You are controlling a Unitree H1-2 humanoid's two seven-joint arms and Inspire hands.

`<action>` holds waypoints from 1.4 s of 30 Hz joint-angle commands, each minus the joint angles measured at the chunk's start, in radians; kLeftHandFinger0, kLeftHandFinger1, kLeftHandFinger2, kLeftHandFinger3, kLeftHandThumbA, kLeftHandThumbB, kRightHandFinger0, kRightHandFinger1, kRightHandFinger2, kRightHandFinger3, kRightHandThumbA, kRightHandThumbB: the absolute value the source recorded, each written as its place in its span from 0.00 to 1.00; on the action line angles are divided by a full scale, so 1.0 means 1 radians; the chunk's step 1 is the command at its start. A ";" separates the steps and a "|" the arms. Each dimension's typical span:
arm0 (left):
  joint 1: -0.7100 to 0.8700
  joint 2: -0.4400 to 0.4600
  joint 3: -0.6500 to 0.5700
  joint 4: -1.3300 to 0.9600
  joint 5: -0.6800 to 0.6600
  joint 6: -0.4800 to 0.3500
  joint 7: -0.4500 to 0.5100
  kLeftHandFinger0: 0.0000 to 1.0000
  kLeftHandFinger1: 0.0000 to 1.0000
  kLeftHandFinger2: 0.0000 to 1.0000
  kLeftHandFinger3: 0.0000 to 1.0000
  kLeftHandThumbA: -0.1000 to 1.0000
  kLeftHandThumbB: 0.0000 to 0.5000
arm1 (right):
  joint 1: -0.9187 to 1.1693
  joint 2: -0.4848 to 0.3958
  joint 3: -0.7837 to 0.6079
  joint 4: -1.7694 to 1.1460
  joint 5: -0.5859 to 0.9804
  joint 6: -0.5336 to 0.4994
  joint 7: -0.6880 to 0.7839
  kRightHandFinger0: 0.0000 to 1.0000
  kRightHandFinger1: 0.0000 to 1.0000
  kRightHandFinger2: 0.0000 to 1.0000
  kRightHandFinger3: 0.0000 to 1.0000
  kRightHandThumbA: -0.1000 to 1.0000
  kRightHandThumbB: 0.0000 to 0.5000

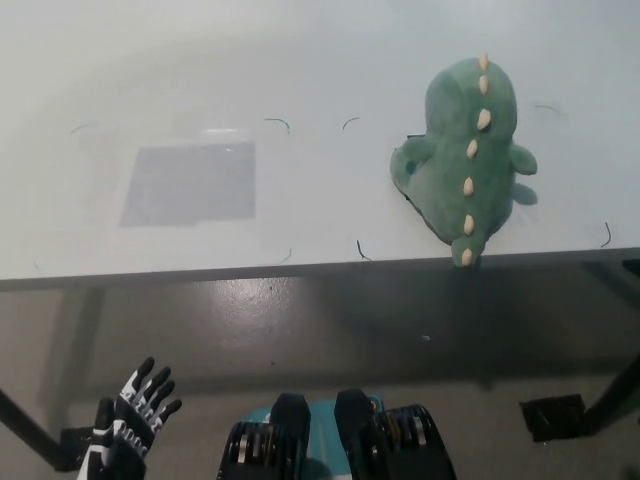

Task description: Use both hands to pick up a dinasour on the right side and move it to the left side

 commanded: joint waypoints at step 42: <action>-0.569 0.029 0.039 -0.413 -0.043 0.329 0.085 1.00 1.00 1.00 1.00 1.00 0.89 | -0.287 -0.211 -0.162 -0.319 0.117 0.154 -0.047 1.00 1.00 1.00 1.00 1.00 0.80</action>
